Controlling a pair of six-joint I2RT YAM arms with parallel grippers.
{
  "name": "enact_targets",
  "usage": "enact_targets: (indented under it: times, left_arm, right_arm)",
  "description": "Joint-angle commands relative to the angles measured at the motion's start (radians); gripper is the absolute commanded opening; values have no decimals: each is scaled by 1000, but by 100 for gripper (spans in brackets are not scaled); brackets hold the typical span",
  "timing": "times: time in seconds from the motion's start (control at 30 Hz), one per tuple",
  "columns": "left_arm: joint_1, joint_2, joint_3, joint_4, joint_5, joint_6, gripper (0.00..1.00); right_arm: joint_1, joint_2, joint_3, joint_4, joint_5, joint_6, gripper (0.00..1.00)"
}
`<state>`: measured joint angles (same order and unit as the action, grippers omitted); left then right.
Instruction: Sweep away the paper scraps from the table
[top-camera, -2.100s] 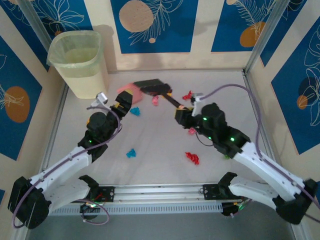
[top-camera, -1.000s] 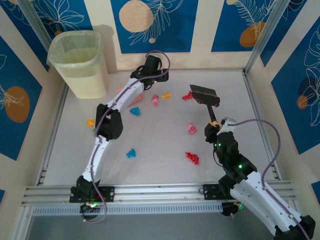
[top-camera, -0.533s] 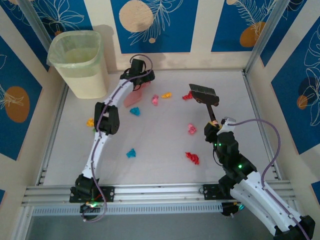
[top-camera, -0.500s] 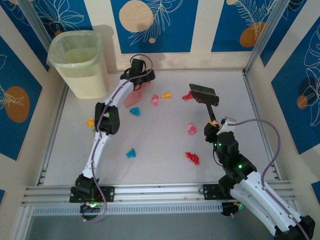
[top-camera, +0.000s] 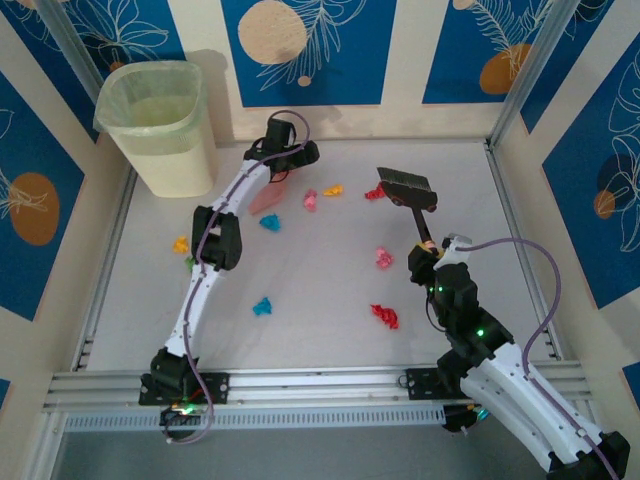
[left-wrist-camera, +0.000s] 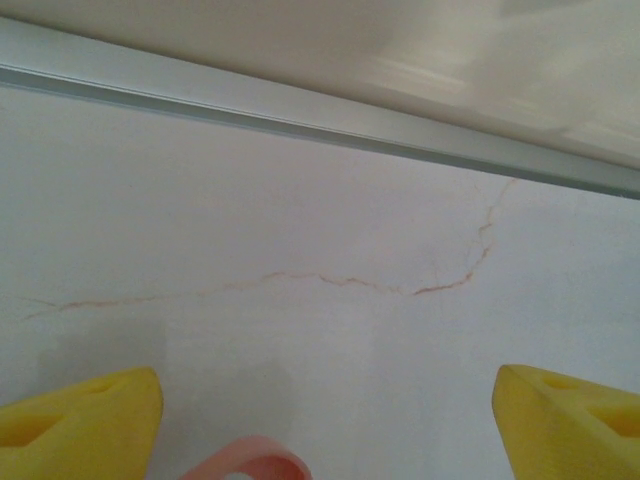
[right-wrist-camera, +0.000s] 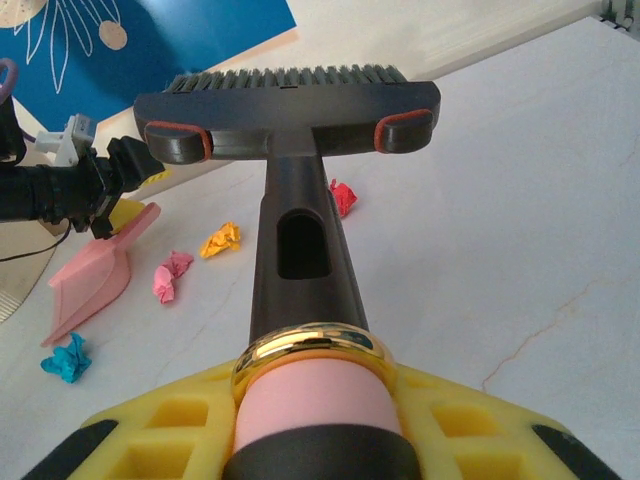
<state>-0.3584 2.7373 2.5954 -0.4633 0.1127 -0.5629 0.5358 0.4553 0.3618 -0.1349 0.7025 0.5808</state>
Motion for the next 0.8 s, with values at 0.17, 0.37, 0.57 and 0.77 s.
enact_targets:
  times: [0.17, 0.37, 0.57, 0.77]
  left_arm:
    - [-5, -32, -17, -51, 153, 33, 83]
    - [-12, -93, -65, -103, 223, 64, 81]
    - [-35, -180, -148, -136, 247, 92, 82]
    - [-79, -348, -343, -113, 85, -5, 78]
  right_arm:
    - [-7, -14, 11, 46, 10, 8, 0]
    - [-7, -24, 14, 34, 13, 15, 0]
    - [-11, -42, 12, 20, 20, 21, 0]
    - [-15, -48, 18, -6, 38, 43, 0]
